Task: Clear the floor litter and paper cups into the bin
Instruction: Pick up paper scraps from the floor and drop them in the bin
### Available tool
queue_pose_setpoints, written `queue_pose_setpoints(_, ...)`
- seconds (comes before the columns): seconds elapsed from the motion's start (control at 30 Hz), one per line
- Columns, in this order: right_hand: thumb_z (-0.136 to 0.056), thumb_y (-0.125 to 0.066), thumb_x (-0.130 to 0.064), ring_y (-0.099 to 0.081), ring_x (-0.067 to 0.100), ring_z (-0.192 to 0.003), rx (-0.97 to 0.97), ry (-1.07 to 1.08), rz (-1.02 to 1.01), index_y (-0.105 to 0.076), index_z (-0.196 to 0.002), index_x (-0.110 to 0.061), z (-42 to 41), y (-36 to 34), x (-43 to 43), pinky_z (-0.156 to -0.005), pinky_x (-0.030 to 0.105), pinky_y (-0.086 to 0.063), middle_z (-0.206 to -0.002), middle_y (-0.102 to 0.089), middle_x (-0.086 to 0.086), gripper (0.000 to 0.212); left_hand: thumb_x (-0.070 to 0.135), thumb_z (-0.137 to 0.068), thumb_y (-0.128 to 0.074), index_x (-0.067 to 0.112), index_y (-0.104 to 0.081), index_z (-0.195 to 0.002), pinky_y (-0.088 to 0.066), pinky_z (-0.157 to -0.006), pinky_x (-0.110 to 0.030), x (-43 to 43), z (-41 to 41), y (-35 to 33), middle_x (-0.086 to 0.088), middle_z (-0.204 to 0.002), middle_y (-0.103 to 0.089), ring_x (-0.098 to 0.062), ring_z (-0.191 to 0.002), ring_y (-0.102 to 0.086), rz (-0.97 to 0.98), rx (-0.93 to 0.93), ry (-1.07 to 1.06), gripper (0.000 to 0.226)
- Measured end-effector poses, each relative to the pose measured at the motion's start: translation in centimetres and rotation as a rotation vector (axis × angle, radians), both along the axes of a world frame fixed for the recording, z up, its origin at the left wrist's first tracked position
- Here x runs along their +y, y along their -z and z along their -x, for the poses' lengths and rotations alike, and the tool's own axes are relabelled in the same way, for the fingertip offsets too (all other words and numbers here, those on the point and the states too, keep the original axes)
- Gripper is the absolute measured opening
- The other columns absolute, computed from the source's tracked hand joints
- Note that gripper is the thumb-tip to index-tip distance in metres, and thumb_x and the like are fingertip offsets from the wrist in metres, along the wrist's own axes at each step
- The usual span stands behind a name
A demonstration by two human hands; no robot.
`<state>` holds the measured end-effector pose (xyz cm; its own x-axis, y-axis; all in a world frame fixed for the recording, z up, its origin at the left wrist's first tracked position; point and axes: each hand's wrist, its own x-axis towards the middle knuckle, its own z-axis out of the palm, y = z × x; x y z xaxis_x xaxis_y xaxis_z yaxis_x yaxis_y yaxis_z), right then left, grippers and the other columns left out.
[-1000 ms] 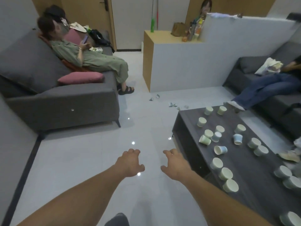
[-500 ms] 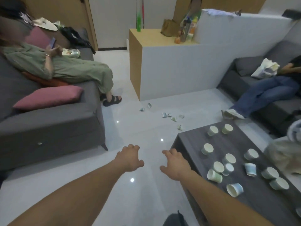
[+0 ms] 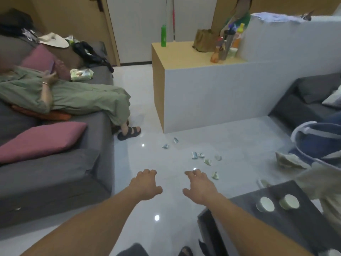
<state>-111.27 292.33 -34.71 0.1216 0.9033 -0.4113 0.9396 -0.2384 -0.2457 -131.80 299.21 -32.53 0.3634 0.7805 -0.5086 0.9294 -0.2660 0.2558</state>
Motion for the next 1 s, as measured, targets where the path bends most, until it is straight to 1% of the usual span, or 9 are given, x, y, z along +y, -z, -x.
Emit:
queue_pose_setpoints(0.17, -0.09, -0.055, -0.044, -0.034, 0.026, -0.131, 0.009, 0.013, 0.04, -0.026, -0.15, -0.027, -3.7, 0.6, 8.7, -0.1, 0.039, -0.043, -0.147, -0.03, 0.004, 0.069, 0.049, -0.084, -0.054, 0.019, -0.027, -0.146, -0.04, -0.101, -0.04, 7.9, -3.7, 1.1, -0.004, -0.143, -0.036, -0.026, -0.129, -0.037, 0.064, 0.005, 0.003, 0.073)
queue_pose_setpoints(0.4, -0.089, -0.056, -0.044, -0.035, 0.027, -0.131, -0.005, 0.063, 0.094, -0.027, -0.149, -0.026, -7.1, 2.8, 21.7, -0.1, 0.038, -0.043, -0.148, -0.029, 0.005, 0.069, 0.049, -0.084, -0.055, 0.019, -0.032, -0.143, -0.042, -0.099, -0.041, 23.6, -7.6, 3.9, -0.006, -0.14, -0.039, -0.027, -0.125, -0.04, 0.099, -0.017, 0.031, 0.071)
queue_pose_setpoints(0.53, -0.089, -0.056, -0.044, -0.036, 0.027, -0.131, -0.001, 0.098, 0.133, -0.027, -0.149, -0.026, -8.6, 4.2, 27.9, -0.1, 0.039, -0.043, -0.149, -0.028, 0.005, 0.07, 0.049, -0.084, -0.056, 0.018, -0.029, -0.145, -0.041, -0.1, -0.041, 30.8, -9.5, 5.4, -0.007, -0.142, -0.037, -0.028, -0.128, -0.037, 0.151, -0.023, 0.04, 0.074)
queue_pose_setpoints(0.63, -0.089, -0.056, -0.044, -0.035, 0.027, -0.132, 0.03, 0.127, 0.161, -0.027, -0.149, -0.026, -9.8, 5.9, 32.1, -0.1, 0.04, -0.042, -0.15, -0.028, 0.005, 0.069, 0.048, -0.083, -0.056, 0.018, -0.028, -0.146, -0.043, -0.098, -0.039, 35.1, -10.9, 7.0, -0.006, -0.141, -0.038, -0.028, -0.126, -0.04, 0.193, -0.004, 0.039, 0.075)
queue_pose_setpoints(0.83, -0.087, -0.058, -0.039, -0.038, 0.027, -0.127, 0.101, 0.103, 0.269, -0.03, -0.147, -0.025, -14.1, 12.2, 40.7, -0.098, 0.037, -0.043, -0.144, -0.032, 0.004, 0.068, 0.047, -0.083, -0.056, 0.018, -0.029, -0.145, -0.043, -0.098, -0.04, 43.3, -14.6, 12.7, -0.007, -0.141, -0.038, -0.028, -0.125, -0.04, 0.304, 0.07, -0.018, 0.074)
queue_pose_setpoints(1.0, -0.087, -0.058, -0.037, -0.04, 0.026, -0.127, 0.131, 0.068, 0.338, -0.03, -0.147, -0.025, -19.5, 20.2, 49.4, -0.099, 0.037, -0.045, -0.143, -0.035, 0.004, 0.067, 0.047, -0.085, -0.056, 0.019, -0.031, -0.145, -0.041, -0.097, -0.036, 50.5, -19.5, 19.9, -0.005, -0.142, -0.038, -0.025, -0.126, -0.041, 0.343, 0.043, -0.163, 0.071)
